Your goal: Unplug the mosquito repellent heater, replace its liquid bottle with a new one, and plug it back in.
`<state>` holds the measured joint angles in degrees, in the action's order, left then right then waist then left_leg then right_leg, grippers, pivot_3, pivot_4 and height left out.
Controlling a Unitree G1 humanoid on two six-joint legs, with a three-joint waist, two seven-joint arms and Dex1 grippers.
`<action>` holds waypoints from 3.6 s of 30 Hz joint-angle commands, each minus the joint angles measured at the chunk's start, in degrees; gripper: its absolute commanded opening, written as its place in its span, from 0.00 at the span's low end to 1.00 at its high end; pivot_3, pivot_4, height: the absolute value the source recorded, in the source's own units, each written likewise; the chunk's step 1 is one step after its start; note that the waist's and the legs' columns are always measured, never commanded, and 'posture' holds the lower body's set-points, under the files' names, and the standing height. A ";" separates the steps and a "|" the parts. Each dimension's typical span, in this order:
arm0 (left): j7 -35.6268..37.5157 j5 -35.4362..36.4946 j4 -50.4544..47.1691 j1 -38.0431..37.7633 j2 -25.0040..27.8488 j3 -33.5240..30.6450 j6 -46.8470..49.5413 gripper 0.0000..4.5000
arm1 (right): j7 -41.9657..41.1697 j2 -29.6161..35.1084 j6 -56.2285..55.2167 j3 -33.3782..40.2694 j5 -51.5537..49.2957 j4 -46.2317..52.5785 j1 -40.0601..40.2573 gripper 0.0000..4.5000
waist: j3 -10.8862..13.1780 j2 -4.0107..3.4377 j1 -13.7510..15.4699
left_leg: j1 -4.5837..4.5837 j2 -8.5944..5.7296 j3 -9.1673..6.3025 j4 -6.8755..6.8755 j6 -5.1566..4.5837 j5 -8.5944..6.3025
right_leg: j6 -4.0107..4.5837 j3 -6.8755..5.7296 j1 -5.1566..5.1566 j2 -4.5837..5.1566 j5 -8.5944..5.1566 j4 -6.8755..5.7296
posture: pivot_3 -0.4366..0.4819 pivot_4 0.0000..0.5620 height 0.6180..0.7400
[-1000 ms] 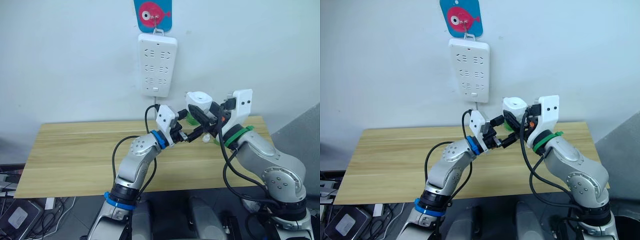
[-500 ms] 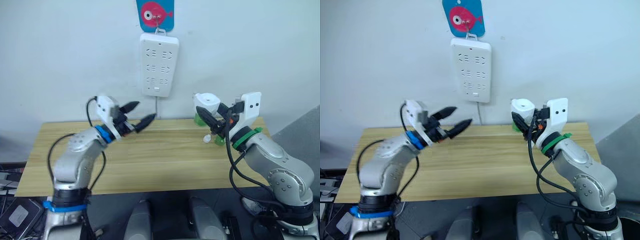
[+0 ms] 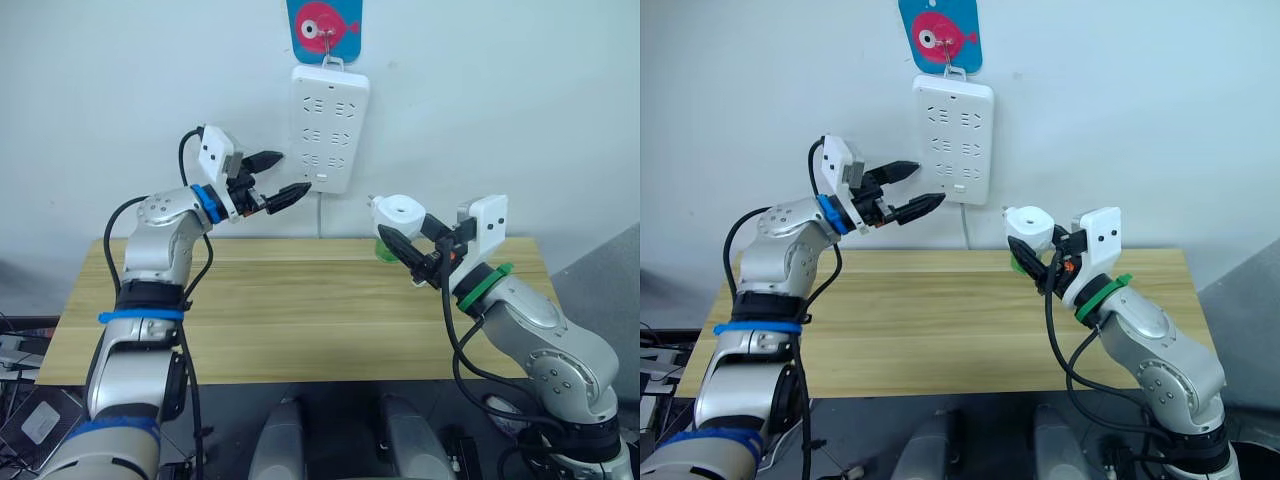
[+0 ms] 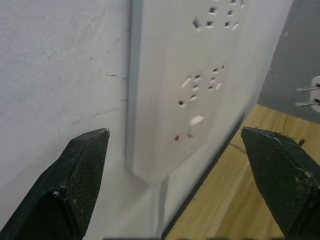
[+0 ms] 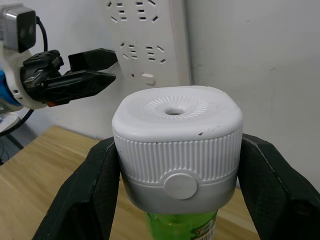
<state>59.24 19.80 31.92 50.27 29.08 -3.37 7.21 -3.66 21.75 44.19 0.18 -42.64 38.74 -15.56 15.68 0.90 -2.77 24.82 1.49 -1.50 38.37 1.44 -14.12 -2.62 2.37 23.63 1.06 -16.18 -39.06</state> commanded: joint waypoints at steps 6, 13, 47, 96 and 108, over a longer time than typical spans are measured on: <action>9.35 -3.04 14.68 10.08 -2.29 1.32 -7.44 1.00 | 0.38 -2.25 -1.38 0.55 1.68 3.59 -0.22 0.66 | -0.01 0.02 0.98 | 0.07 -0.05 -0.06 0.28 0.03 0.02 | 0.00 -0.08 -0.12 0.01 0.00 -0.03 | 0.35 0.44 1.00; 12.27 -5.02 21.21 15.44 -5.84 1.38 -10.49 1.00 | 0.60 -3.24 -1.16 0.99 2.64 3.52 -0.87 0.66 | -0.01 0.02 0.46 | 0.16 -0.05 -0.03 0.30 0.00 -0.01 | 0.00 -0.07 -0.06 0.01 0.00 0.02 | 0.33 0.43 1.00; 21.95 0.46 15.06 14.39 -4.86 -1.11 16.48 0.30 | 8.36 -6.21 9.22 -1.36 2.32 10.26 -7.74 0.66 | -0.01 0.02 -1.08 | 0.14 0.01 -0.05 0.33 0.01 0.00 | 0.00 -0.04 -0.01 -0.02 0.00 -0.14 | 0.32 0.42 1.00; 21.64 -0.10 13.78 13.97 -4.95 -1.24 15.52 0.30 | 9.59 -13.46 18.59 0.30 2.30 7.70 -13.93 0.66 | -0.01 0.02 -1.25 | 0.15 0.00 -0.08 0.37 0.00 0.00 | 0.00 0.06 0.40 0.01 0.00 -0.84 | 0.33 0.46 1.00; 21.66 -0.06 13.11 13.61 -4.91 -1.14 15.68 0.30 | 8.18 -11.39 20.28 2.24 0.45 6.40 -15.13 0.66 | -0.01 0.02 -1.30 | 0.16 0.01 -0.08 0.36 0.00 0.00 | 0.01 0.06 0.42 0.01 0.00 -0.83 | 0.33 0.46 1.00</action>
<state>80.52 19.13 47.09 63.97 24.30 -4.81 22.91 5.03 10.54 64.84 2.09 -41.63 43.69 -29.89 15.68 0.92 -4.07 24.98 1.50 -1.58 38.73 1.44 -14.11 -2.62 2.43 24.05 1.07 -16.18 -39.88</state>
